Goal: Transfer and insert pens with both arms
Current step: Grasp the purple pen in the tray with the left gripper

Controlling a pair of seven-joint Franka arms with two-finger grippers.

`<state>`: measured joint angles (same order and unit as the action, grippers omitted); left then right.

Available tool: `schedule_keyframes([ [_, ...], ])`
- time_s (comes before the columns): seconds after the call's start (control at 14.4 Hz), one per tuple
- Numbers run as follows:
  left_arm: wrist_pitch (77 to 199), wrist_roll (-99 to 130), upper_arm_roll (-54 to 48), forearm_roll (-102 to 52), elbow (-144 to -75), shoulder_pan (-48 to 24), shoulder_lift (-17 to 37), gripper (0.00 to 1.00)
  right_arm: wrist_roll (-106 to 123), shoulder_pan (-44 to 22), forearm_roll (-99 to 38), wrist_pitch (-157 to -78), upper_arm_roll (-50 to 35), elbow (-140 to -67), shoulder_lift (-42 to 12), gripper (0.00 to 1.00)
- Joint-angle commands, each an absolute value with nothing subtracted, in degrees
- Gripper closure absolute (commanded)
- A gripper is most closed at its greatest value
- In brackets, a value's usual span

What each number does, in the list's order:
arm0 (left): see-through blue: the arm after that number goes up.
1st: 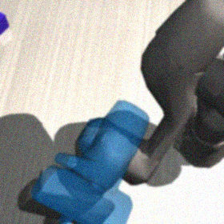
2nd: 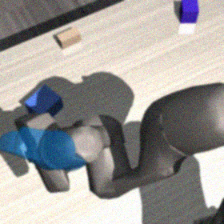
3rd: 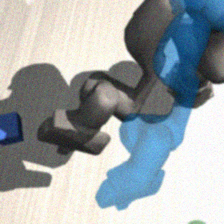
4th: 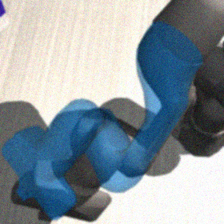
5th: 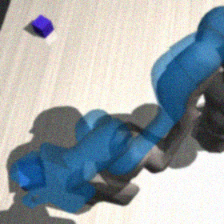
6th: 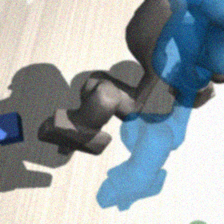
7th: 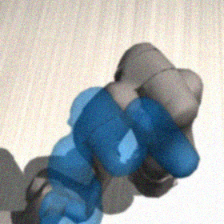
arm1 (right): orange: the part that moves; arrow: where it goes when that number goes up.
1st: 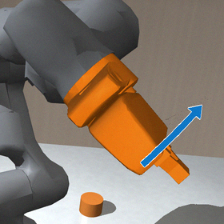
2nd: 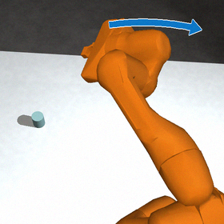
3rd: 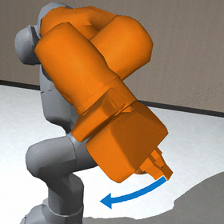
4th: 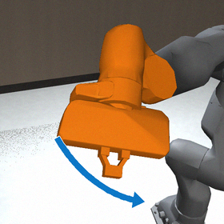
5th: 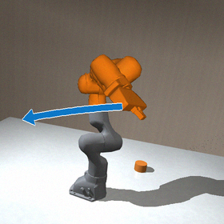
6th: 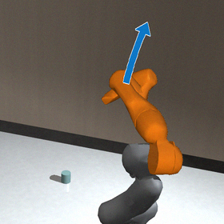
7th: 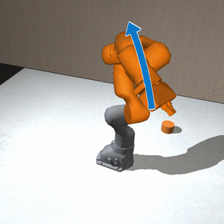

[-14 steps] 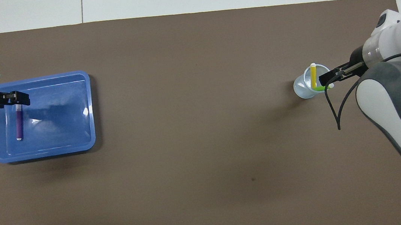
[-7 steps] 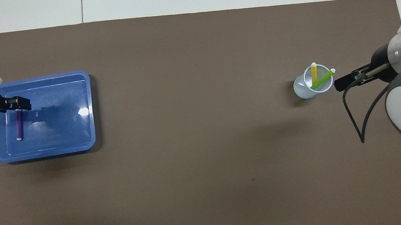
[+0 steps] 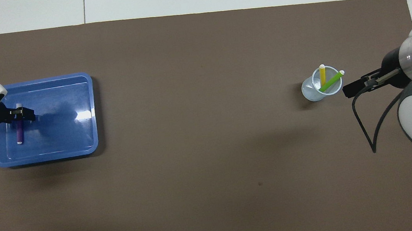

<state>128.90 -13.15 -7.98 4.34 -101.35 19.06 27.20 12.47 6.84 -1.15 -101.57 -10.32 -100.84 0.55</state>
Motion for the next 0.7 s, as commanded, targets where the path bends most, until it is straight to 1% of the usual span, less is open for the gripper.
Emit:
schedule_keyframes([
  [0.0,128.85,-13.71,-8.44,5.27,-103.01,19.77,25.66,0.23,10.02,5.98,-1.14,-101.51,-10.72,-100.99,0.97,0.00],
  [0.07,128.41,-13.71,-8.44,5.27,-103.01,19.86,25.66,0.32,10.02,5.98,-1.23,-101.43,-10.72,-100.99,0.97,0.00],
  [0.14,128.32,-13.88,-8.52,5.27,-103.01,20.21,25.66,0.49,10.02,6.06,-1.23,-101.43,-10.72,-100.99,0.97,0.00],
  [0.21,128.32,-13.97,-8.53,5.27,-103.01,20.30,25.66,0.59,10.11,6.06,-1.23,-101.25,-10.72,-100.99,0.97,0.00],
  [0.28,128.32,-13.97,-8.61,5.27,-102.92,20.39,25.66,0.70,10.11,6.15,-1.23,-100.90,-10.72,-100.90,0.97,0.00],
  [0.42,128.23,-13.89,-8.53,5.27,-102.92,20.22,25.66,1.00,10.11,6.15,-1.23,-100.63,-10.72,-100.90,0.97,0.00],
  [0.63,126.13,-13.54,-8.53,4.75,-101.87,19.69,25.66,1.00,10.02,6.24,-1.32,-100.63,-10.72,-100.81,0.97,0.00],
])
